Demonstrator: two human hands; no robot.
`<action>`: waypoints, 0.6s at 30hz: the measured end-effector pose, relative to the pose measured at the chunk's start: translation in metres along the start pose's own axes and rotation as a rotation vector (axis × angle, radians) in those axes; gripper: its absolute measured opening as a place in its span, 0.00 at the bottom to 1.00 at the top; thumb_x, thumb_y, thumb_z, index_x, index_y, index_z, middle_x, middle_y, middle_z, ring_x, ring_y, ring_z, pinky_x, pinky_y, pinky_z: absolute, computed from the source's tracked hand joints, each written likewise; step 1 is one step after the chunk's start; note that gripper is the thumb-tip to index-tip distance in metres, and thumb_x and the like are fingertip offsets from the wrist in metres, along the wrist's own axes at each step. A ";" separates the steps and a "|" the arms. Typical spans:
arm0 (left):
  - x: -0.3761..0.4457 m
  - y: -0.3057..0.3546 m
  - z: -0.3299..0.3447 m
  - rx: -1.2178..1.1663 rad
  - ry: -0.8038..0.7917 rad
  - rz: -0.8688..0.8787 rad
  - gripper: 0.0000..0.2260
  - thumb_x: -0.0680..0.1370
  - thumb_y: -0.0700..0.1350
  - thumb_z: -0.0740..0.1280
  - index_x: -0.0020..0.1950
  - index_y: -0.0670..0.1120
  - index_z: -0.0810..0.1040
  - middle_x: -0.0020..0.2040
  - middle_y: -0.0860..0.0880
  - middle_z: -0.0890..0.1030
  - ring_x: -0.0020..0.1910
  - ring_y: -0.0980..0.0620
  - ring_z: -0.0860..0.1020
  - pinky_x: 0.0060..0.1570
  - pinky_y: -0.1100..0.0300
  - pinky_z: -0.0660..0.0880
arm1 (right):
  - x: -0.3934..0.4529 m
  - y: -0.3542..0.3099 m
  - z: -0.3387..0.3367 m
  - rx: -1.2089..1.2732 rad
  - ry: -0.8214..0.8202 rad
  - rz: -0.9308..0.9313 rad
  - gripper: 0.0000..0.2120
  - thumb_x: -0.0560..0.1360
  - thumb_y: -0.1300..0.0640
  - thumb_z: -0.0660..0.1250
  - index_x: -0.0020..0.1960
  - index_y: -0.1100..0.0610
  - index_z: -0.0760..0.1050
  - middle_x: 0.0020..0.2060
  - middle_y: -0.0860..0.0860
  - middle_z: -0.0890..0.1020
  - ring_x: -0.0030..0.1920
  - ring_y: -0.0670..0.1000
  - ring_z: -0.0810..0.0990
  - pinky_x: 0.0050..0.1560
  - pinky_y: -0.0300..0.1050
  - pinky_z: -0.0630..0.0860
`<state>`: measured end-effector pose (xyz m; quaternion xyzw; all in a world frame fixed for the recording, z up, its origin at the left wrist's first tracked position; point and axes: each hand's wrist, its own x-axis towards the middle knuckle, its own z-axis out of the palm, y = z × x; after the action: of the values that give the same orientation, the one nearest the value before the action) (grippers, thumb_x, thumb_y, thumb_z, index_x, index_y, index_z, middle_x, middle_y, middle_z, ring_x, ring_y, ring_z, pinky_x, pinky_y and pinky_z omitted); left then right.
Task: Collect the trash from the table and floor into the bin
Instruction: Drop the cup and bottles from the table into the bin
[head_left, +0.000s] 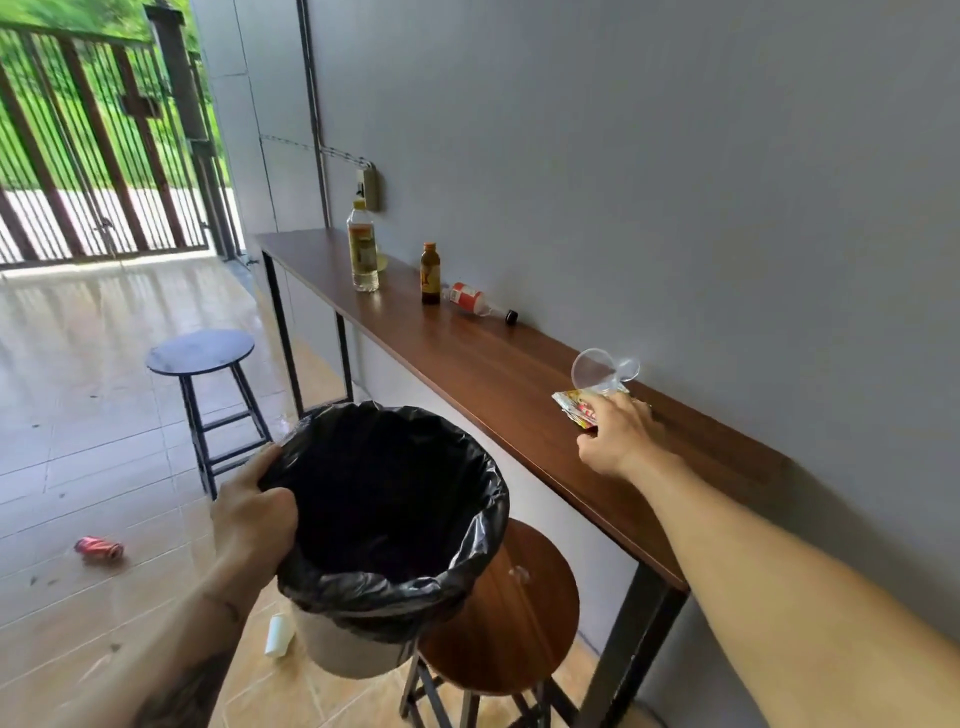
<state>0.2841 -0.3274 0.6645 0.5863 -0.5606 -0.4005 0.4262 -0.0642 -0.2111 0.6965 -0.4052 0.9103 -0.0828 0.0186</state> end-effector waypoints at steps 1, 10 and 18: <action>0.003 -0.001 0.004 0.009 0.014 -0.018 0.32 0.69 0.28 0.58 0.69 0.50 0.77 0.59 0.46 0.80 0.56 0.45 0.75 0.57 0.55 0.70 | 0.008 0.000 0.005 0.013 -0.020 0.019 0.34 0.75 0.49 0.62 0.79 0.45 0.57 0.76 0.56 0.62 0.73 0.62 0.62 0.69 0.57 0.65; 0.023 -0.011 0.032 0.013 0.006 -0.045 0.31 0.68 0.29 0.57 0.66 0.52 0.79 0.52 0.49 0.80 0.51 0.46 0.76 0.53 0.55 0.76 | 0.038 -0.012 0.033 -0.137 0.059 0.106 0.24 0.76 0.46 0.60 0.69 0.56 0.73 0.69 0.57 0.71 0.68 0.61 0.69 0.65 0.56 0.68; 0.033 -0.013 0.038 -0.047 -0.094 -0.074 0.30 0.70 0.29 0.57 0.66 0.51 0.79 0.50 0.52 0.79 0.53 0.48 0.76 0.47 0.64 0.71 | 0.020 -0.046 0.041 -0.041 0.256 -0.161 0.13 0.75 0.58 0.62 0.56 0.60 0.79 0.56 0.58 0.82 0.56 0.61 0.79 0.48 0.51 0.76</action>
<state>0.2543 -0.3625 0.6409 0.5768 -0.5485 -0.4561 0.3981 -0.0395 -0.2617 0.6643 -0.4632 0.8713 -0.1163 -0.1125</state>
